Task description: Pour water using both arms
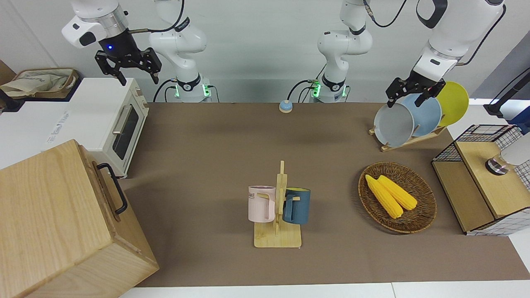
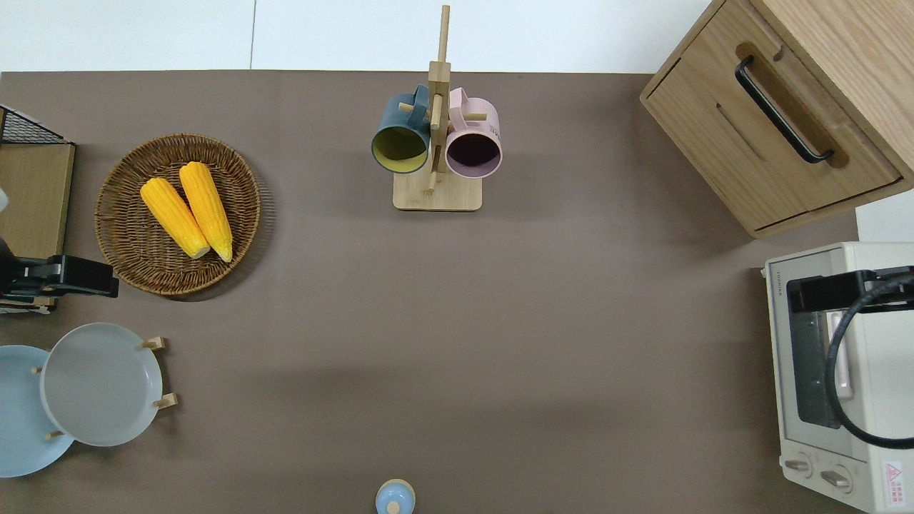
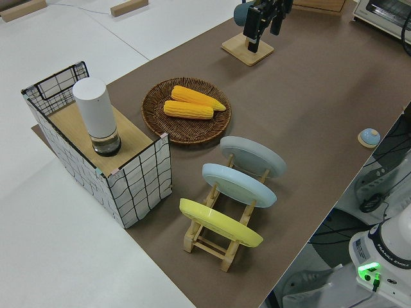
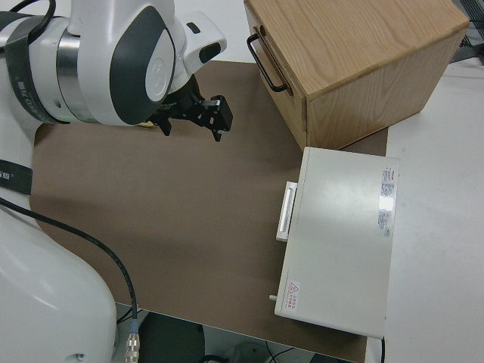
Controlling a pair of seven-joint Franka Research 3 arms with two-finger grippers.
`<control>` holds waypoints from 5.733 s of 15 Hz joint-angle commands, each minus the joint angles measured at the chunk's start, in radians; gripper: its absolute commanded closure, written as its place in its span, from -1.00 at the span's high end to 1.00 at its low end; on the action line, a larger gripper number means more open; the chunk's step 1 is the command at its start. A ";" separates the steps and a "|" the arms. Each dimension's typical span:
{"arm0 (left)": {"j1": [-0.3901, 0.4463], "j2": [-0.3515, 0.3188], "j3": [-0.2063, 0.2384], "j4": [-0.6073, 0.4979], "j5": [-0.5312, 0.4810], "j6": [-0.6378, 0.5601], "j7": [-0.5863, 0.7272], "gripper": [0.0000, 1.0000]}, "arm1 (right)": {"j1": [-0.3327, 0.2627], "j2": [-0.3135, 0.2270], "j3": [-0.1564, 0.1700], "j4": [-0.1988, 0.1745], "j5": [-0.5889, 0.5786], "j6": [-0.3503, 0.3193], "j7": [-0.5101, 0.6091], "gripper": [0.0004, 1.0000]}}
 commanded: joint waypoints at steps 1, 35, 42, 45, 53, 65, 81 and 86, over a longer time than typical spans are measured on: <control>-0.002 -0.011 0.002 0.009 0.002 -0.017 0.004 0.98 | -0.007 -0.019 0.005 -0.018 -0.028 0.007 0.014 0.98; 0.001 0.028 0.473 0.008 0.030 0.190 0.502 0.98 | 0.020 0.252 0.432 -0.307 -0.200 0.826 0.446 0.96; 0.004 0.072 0.556 0.003 -0.070 0.380 0.574 0.98 | 0.037 0.372 0.424 -0.198 -0.420 0.984 0.446 0.96; 0.039 0.100 0.554 -0.006 -0.133 0.476 0.585 0.98 | 0.062 0.422 0.400 -0.121 -0.449 0.992 0.446 0.96; 0.103 0.198 0.551 -0.047 -0.504 0.699 0.800 0.99 | 0.074 0.473 0.393 -0.121 -0.591 1.076 0.425 0.96; 0.109 0.337 0.528 -0.101 -0.872 0.923 1.124 0.99 | 0.125 0.551 0.328 -0.034 -0.644 1.171 0.319 0.63; 0.116 0.373 0.462 -0.091 -0.965 1.020 1.133 0.98 | 0.152 0.568 0.297 -0.025 -0.634 1.181 0.292 -0.78; 0.117 0.371 0.464 -0.088 -0.968 1.019 1.128 0.15 | 0.152 0.568 0.297 -0.025 -0.641 1.184 0.275 -1.00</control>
